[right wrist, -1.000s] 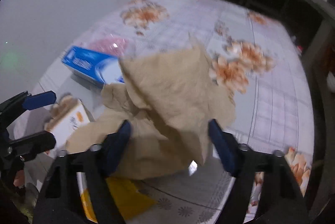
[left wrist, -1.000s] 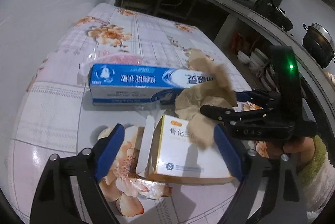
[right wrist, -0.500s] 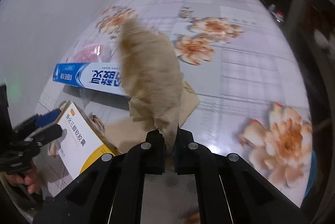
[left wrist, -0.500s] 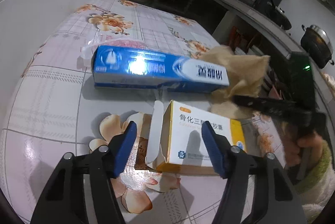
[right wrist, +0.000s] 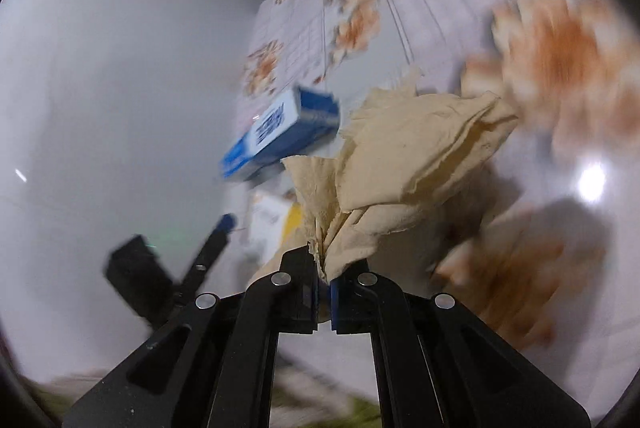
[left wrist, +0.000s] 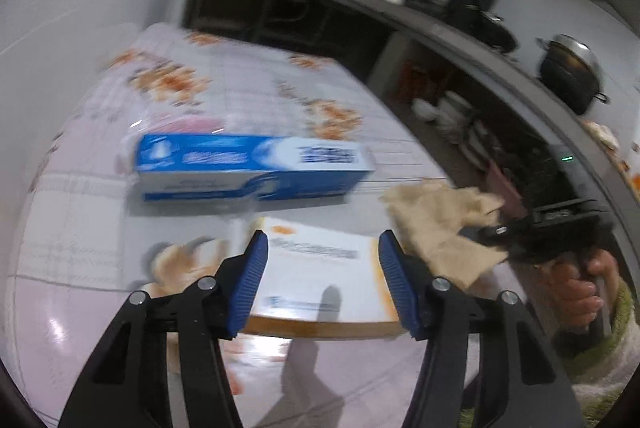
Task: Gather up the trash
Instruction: 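Grasp the beige crumpled towel with the right gripper, then grasp the beige towel with the left gripper while the right gripper releases it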
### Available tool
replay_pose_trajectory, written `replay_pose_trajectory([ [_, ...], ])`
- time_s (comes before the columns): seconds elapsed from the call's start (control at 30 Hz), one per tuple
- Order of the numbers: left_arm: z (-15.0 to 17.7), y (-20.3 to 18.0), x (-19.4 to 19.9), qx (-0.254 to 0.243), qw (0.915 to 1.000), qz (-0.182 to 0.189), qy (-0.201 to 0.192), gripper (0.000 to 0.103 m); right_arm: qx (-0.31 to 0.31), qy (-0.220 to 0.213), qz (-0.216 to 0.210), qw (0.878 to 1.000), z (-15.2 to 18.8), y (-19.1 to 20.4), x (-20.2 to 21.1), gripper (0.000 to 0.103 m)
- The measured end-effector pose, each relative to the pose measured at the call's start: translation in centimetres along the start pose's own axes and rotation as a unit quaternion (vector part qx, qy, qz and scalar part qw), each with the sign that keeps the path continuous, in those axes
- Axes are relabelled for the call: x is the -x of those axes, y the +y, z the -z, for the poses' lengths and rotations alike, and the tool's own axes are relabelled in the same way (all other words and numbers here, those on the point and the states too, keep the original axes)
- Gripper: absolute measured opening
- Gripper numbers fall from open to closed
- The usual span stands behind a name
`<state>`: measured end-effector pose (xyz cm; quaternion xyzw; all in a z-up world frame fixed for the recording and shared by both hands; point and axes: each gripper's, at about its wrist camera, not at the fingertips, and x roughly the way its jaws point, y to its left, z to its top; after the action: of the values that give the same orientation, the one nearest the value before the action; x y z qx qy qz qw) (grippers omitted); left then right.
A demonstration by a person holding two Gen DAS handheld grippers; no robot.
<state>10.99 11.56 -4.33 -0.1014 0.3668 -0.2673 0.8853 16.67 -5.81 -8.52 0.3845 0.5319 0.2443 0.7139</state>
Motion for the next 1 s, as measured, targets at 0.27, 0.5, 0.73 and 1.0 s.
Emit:
replay_pose_trajectory([
  [0.27,0.9,-6.1,-3.2,-0.047,0.9918,0.105,0.056,0.056,-0.023,0.018,0.074,0.997,1.3,-2.5,0.1,0.003],
  [0.5,2.8,-12.0,-7.0,-0.188,0.9686,0.122,0.107,0.056,-0.038,0.038,0.069,0.996,2.0,-3.5,0.1,0.005],
  [0.73,5.6,-15.4,-11.2,-0.29,0.9426,0.075,0.148,0.056,-0.036,0.044,0.046,0.997,1.6,-4.4,0.9,0.022],
  [1.0,5.5,-15.9,-12.2,-0.312,0.9361,0.072,0.146,0.044,0.05,-0.04,0.181,0.981,1.3,-1.8,5.1,0.063],
])
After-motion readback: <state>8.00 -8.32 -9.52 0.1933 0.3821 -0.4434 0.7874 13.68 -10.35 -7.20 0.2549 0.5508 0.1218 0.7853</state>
